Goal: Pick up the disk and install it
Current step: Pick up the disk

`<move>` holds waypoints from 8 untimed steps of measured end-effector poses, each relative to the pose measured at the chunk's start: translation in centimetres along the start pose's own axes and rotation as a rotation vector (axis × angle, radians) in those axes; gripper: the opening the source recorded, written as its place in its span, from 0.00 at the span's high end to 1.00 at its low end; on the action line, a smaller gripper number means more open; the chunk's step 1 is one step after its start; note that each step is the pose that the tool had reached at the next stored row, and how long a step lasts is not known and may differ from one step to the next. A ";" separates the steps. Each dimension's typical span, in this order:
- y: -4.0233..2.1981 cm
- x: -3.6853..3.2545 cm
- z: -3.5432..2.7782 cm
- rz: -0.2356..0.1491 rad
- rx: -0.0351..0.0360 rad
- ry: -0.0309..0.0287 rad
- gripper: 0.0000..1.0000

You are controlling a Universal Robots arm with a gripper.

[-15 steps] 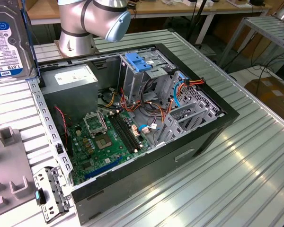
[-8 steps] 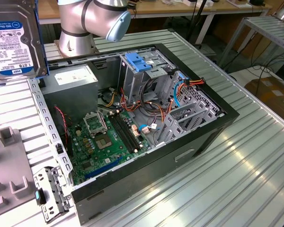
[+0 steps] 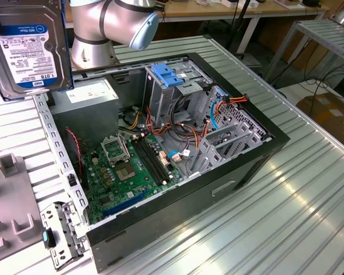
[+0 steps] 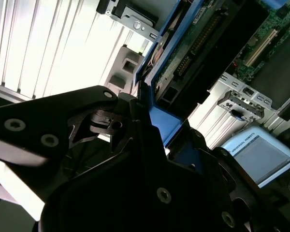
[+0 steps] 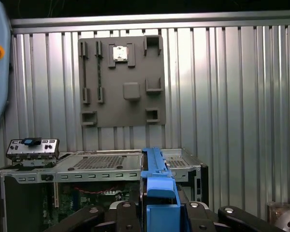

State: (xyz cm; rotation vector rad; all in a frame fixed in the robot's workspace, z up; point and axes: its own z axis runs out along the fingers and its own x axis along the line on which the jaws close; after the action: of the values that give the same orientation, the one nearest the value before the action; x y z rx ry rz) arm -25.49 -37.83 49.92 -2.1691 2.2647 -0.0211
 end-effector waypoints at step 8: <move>-2.02 -0.09 0.03 0.001 0.0000 0.0000 0.63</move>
State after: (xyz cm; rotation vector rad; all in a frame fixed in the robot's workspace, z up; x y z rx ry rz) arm -23.47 -37.84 49.91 -2.1685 2.2654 -0.0210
